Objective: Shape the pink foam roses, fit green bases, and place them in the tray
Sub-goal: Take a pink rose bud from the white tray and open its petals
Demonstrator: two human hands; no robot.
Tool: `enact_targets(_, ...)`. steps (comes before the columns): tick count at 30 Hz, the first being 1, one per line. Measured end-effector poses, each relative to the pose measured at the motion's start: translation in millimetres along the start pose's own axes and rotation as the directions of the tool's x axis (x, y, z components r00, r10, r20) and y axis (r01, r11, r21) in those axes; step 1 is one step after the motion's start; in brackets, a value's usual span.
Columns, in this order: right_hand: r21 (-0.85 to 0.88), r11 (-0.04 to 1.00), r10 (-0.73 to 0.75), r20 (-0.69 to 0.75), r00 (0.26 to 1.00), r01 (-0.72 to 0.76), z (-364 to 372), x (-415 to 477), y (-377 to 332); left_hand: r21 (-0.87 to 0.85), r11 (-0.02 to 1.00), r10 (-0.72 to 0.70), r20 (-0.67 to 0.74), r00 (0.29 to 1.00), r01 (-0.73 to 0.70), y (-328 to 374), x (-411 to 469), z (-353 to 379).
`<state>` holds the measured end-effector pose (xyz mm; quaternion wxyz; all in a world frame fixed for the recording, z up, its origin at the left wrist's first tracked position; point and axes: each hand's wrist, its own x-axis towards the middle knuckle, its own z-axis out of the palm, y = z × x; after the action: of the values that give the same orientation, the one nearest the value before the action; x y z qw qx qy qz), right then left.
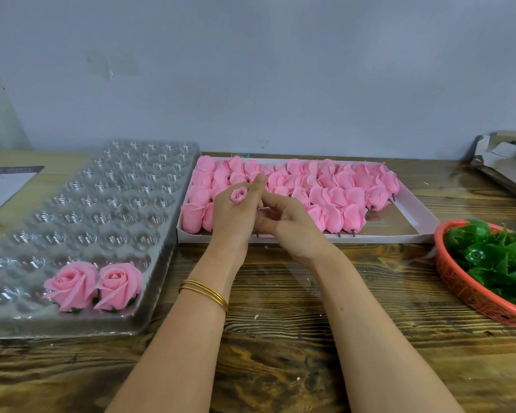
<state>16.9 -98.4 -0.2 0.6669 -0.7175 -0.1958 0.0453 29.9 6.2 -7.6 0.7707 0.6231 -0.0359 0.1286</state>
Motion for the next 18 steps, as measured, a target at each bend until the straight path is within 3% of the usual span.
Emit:
enact_targets(10, -0.063, 0.997, -0.05, -0.104, 0.993, 0.043, 1, 7, 7, -0.062, 0.997, -0.045, -0.043, 0.998, 0.043, 1, -2, 4)
enact_targets(18, -0.037, 0.998, -0.054, -0.076, 0.996, 0.051, -1, 6, 8, 0.035, 0.999, 0.018, 0.024, 1.0, -0.019, 0, -2, 0)
